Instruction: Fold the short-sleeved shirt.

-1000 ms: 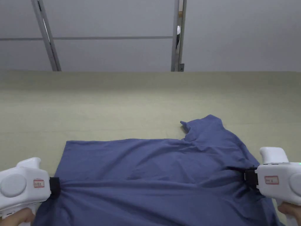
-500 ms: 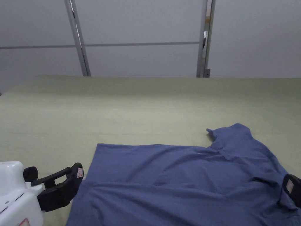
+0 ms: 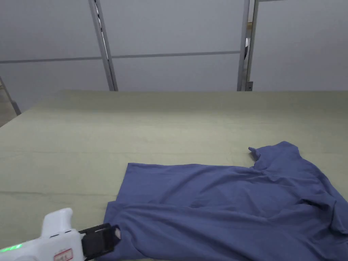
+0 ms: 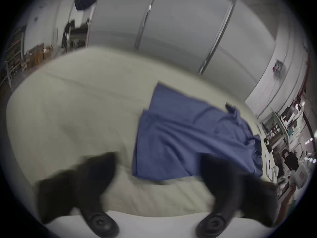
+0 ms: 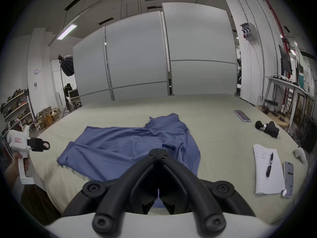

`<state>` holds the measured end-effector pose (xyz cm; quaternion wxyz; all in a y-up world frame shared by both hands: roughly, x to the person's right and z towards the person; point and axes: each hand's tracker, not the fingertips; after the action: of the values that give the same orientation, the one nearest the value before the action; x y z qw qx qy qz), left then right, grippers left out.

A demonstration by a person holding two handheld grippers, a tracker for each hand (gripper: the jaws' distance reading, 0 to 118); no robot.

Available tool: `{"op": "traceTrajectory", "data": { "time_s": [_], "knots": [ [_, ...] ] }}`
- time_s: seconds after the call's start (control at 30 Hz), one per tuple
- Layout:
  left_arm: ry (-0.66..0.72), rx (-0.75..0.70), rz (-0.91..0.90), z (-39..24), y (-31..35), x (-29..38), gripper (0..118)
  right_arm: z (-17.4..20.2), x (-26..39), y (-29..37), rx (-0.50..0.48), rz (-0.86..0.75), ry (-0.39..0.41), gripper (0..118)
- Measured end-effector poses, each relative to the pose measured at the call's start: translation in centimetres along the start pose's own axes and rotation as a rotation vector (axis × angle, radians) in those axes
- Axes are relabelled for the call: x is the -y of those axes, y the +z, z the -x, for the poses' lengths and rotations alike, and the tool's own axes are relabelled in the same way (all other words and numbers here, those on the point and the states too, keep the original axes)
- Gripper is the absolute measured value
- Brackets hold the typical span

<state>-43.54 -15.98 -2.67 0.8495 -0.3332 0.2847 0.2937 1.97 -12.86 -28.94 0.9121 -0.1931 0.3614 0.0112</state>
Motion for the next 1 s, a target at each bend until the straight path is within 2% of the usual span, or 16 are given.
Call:
{"op": "traceTrajectory", "data": {
  "time_s": [0.07,0.2,0.27,0.3,0.33,0.37,0.4,0.43,0.47,0.57,0.67,0.7,0.73,0.77,0.87,1.0],
  "knots": [
    [0.027,0.031,0.061,0.3,-2.2,-0.7,110,-0.2,0.1,0.0,-0.008,0.003,-0.020,2],
    [-0.045,-0.158,0.146,0.2,-7.2,0.1,59,-1.1,0.9,0.5,0.027,0.026,-0.027,4],
    [-0.129,-0.136,0.106,-1.4,-5.4,0.4,53,-2.5,1.6,-0.2,0.049,0.054,-0.031,4],
    [-0.122,-0.126,0.096,-1.7,-4.8,0.6,22,-3.2,1.8,-0.6,0.054,0.089,-0.050,7],
    [-0.108,-0.046,0.081,-1.7,-4.1,0.7,2,-3.9,2.1,-1.4,0.053,0.151,-0.071,19],
    [-0.110,-0.043,0.091,-2.0,-3.7,0.6,2,-3.6,2.4,-2.1,0.056,0.205,-0.083,41],
    [-0.127,-0.069,0.083,-1.9,-3.3,1.2,2,-4.3,2.9,-3.4,0.057,0.274,-0.090,92],
    [-0.151,-0.082,0.060,-2.1,-3.0,1.2,2,-5.0,3.6,-4.8,0.056,0.343,-0.107,118],
    [-0.157,-0.080,0.056,-2.1,-2.8,1.2,2,-5.7,4.4,-5.5,0.057,0.374,-0.125,118],
    [-0.128,-0.064,0.065,-2.1,-2.1,1.4,2,-8.8,6.2,-10.8,0.089,0.465,-0.186,118],
    [-0.114,-0.070,0.076,-1.5,-2.5,1.8,2,-8.7,7.3,-10.9,0.103,0.558,-0.200,88],
    [-0.111,-0.072,0.080,-1.5,-2.5,1.8,2,-8.4,6.6,-10.2,0.132,0.504,-0.080,44],
    [-0.108,-0.070,0.082,-1.5,-2.4,2.0,2,-8.3,6.1,-9.6,0.088,0.502,-0.074,4],
    [-0.106,-0.064,0.086,-1.6,-2.2,2.1,2,-7.5,5.4,-8.5,-0.015,0.476,-0.156,4],
    [-0.103,-0.056,0.088,-1.8,-0.6,2.4,2,-6.8,4.1,-5.7,0.010,0.431,-0.092,4],
    [-0.049,-0.024,0.095,-1.5,4.6,2.9,2,-6.8,1.8,-0.3,-0.031,0.397,-0.133,4]
  ]
}}
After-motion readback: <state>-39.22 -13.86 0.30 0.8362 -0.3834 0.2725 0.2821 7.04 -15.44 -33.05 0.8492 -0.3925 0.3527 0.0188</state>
